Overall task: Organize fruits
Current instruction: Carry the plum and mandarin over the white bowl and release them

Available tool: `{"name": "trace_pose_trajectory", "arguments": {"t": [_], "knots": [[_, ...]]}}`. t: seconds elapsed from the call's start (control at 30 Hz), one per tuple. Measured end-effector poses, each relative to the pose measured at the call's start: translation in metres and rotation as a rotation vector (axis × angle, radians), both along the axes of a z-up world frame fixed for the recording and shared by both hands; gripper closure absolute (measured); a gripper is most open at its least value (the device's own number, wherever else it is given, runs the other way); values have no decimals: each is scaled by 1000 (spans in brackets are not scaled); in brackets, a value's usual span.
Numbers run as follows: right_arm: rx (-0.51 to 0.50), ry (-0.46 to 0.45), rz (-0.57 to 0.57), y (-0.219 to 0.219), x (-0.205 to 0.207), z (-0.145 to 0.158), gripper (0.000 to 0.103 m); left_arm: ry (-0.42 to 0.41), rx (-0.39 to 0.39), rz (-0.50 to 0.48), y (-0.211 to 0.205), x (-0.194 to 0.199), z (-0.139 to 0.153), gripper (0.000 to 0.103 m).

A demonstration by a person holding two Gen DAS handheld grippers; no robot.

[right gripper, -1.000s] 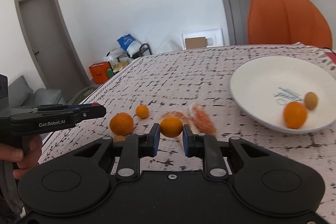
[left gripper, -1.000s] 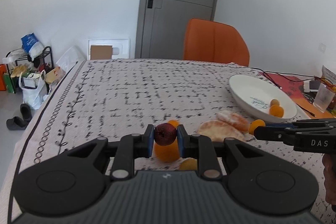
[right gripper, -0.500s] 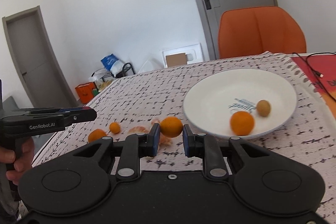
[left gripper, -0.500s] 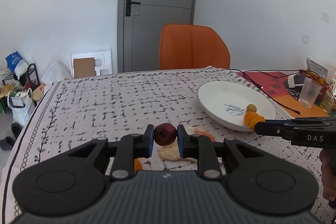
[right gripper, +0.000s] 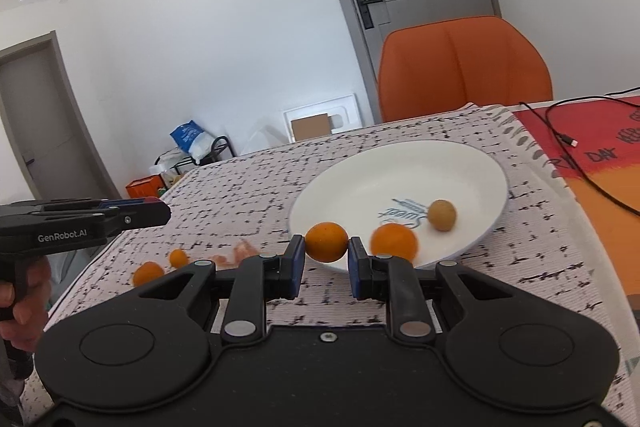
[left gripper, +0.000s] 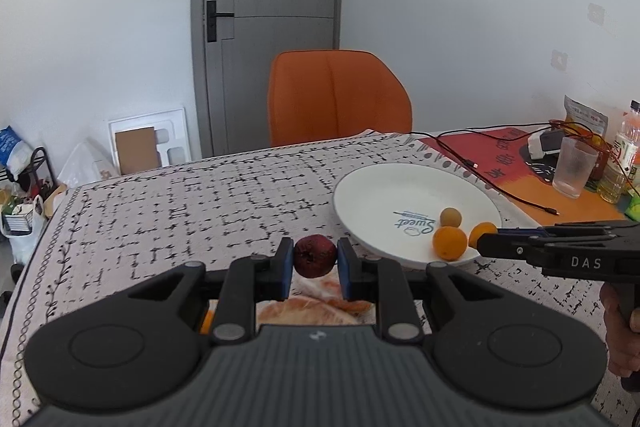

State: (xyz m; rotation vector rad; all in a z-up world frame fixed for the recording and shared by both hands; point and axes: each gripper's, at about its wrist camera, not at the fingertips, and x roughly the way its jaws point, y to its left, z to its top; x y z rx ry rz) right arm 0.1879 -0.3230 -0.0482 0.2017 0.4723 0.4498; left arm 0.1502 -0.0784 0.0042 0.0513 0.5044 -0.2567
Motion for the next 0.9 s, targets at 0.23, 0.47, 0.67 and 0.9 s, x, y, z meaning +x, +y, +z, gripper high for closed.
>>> {"name": "trace_pose_trajectory", "arguments": {"t": [0.23, 0.47, 0.67, 0.9], "knots": [[4, 6, -38, -15, 12, -5, 82, 7, 12, -35, -19, 16, -4, 81], [9, 13, -66, -26, 22, -9, 82, 10, 29, -71, -36, 33, -4, 81], [17, 13, -83, -33, 26, -10, 74, 14, 34, -94, -51, 46, -5, 81], [44, 30, -91, -41, 21, -13, 74, 23, 47, -135, -68, 57, -9, 81]]}}
